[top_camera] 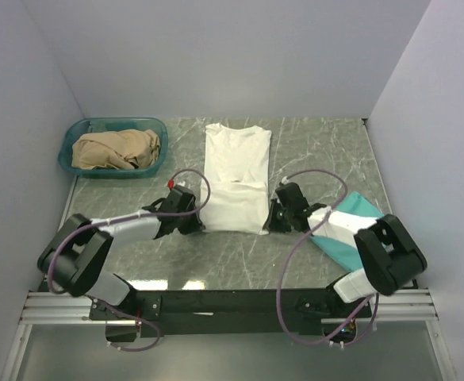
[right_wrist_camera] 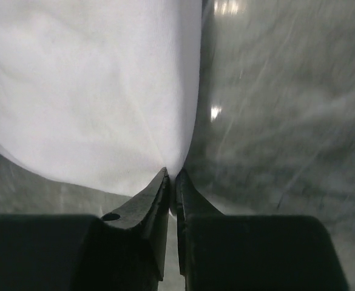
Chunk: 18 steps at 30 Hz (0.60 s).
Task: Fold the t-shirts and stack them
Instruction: Fold the tshirt
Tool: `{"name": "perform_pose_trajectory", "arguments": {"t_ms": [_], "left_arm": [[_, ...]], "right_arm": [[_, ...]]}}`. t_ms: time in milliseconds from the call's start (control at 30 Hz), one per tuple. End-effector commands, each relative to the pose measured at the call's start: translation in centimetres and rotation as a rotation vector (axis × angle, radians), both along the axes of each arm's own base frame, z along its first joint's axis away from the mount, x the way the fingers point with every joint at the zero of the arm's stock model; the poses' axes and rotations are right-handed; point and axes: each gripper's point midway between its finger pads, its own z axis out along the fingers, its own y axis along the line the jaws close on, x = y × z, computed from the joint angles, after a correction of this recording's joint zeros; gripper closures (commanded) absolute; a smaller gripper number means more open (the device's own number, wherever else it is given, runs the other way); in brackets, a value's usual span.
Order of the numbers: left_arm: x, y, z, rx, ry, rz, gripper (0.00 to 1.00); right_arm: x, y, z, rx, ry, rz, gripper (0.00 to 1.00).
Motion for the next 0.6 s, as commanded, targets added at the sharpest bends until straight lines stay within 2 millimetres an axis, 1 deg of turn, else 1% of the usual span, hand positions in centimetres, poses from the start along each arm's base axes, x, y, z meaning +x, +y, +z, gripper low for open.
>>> {"name": "perform_pose_trajectory", "arguments": {"t_ms": [0, 33, 67, 100, 133, 167, 200, 233, 267, 300, 333, 367, 400, 433, 467, 500, 533, 567], "left_arm": [[-5.5, 1.9, -1.4, 0.056, 0.110, -0.002, 0.99], [-7.2, 2.6, -2.1, 0.075, 0.148, -0.003, 0.99], [-7.9, 2.5, -2.0, 0.066, 0.160, 0.006, 0.99], [-8.5, 2.4, -1.2, 0.065, 0.133, 0.002, 0.99], [-9.7, 2.9, -1.3, 0.083, 0.159, 0.000, 0.99], [-10.3, 2.8, -0.5, 0.059, 0.145, 0.006, 0.99], [-11.3, 2.6, -0.3, 0.062, 0.148, -0.016, 0.99], [-12.0, 2.7, 0.0, 0.060, 0.151, -0.019, 0.99], [-12.9, 3.5, 0.0, 0.086, 0.173, -0.008, 0.99], [-13.2, 3.6, 1.0, 0.069, 0.147, -0.003, 0.99], [-13.8, 3.9, 1.3, 0.079, 0.143, -0.005, 0.99], [-14.3, 4.4, 2.3, 0.066, 0.130, 0.001, 0.99], [-14.4, 4.4, 3.0, 0.046, 0.118, -0.003, 0.99], [-14.5, 4.2, 3.9, 0.019, 0.103, -0.005, 0.99], [-14.2, 3.7, 5.7, -0.042, 0.051, -0.023, 0.99], [-14.1, 3.1, 6.8, -0.086, 0.023, -0.037, 0.99], [-13.6, 2.7, 8.2, -0.120, -0.014, -0.040, 0.99], [-13.2, 2.7, 9.4, -0.147, -0.058, -0.036, 0.99]], "right_arm": [[-5.5, -1.6, -1.2, -0.072, 0.094, 0.017, 0.88], [-7.1, -1.6, -1.6, -0.088, 0.112, 0.037, 0.89], [-8.1, -1.6, -1.6, -0.093, 0.122, 0.033, 0.89], [-9.1, -2.2, -1.8, -0.128, 0.139, 0.028, 0.89], [-10.0, -2.2, -1.4, -0.121, 0.132, 0.037, 0.89], [-11.3, -1.7, -1.3, -0.116, 0.144, 0.057, 0.89], [-12.6, -2.2, -1.3, -0.136, 0.172, 0.062, 0.89], [-13.2, -2.0, -0.6, -0.120, 0.158, 0.071, 0.89], [-14.2, -1.6, -0.1, -0.109, 0.165, 0.080, 0.89], [-15.2, -2.0, 0.1, -0.125, 0.188, 0.087, 0.89], [-15.2, -1.4, 1.8, -0.082, 0.156, 0.091, 0.89], [-15.6, -1.1, 2.6, -0.065, 0.153, 0.097, 0.89], [-16.0, -1.4, 3.5, -0.053, 0.146, 0.097, 0.89], [-15.9, -0.9, 4.8, -0.022, 0.131, 0.106, 0.89], [-15.9, -0.8, 5.4, -0.012, 0.115, 0.126, 0.89], [-15.9, -0.7, 6.3, 0.001, 0.096, 0.142, 0.88], [-15.5, -0.3, 7.6, 0.022, 0.070, 0.153, 0.88], [-15.1, -0.3, 8.2, 0.019, 0.043, 0.159, 0.88]]}}
